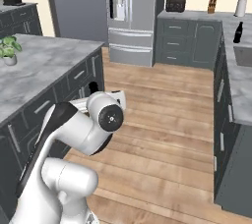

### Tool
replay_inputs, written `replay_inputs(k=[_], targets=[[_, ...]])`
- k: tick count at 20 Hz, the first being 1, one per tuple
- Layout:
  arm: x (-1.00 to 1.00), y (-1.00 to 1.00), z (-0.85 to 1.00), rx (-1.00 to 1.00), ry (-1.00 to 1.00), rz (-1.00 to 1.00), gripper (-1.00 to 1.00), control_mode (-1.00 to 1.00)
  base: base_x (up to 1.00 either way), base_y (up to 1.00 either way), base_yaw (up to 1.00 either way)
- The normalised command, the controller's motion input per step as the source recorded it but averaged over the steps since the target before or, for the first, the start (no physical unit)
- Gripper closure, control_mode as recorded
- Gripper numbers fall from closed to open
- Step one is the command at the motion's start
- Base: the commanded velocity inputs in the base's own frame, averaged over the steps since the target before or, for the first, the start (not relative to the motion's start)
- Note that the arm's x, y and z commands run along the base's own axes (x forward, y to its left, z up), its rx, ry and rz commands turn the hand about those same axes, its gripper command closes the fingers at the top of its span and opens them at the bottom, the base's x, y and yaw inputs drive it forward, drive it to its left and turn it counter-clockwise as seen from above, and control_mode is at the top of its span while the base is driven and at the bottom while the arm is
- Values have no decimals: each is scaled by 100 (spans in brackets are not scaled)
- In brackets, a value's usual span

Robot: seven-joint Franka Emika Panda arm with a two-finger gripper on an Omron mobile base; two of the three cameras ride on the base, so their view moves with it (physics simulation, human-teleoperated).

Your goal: Place the large bottle from the dining counter next to the other large bottle outside the sink, and place the small bottle from the dining counter next to the other small bottle inside the sink.

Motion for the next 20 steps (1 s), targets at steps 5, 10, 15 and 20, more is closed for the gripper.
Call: replay_inputs(k=[5,10,15,20], targets=[[0,0,0,0,0,0,100,100,47,6,-2],[0,0,0,0,0,0,100,100,99,12,-3],[0,0,0,0,0,0,100,100,100,13,-4],[0,0,0,0,0,0,100,100,100,17,-4]])
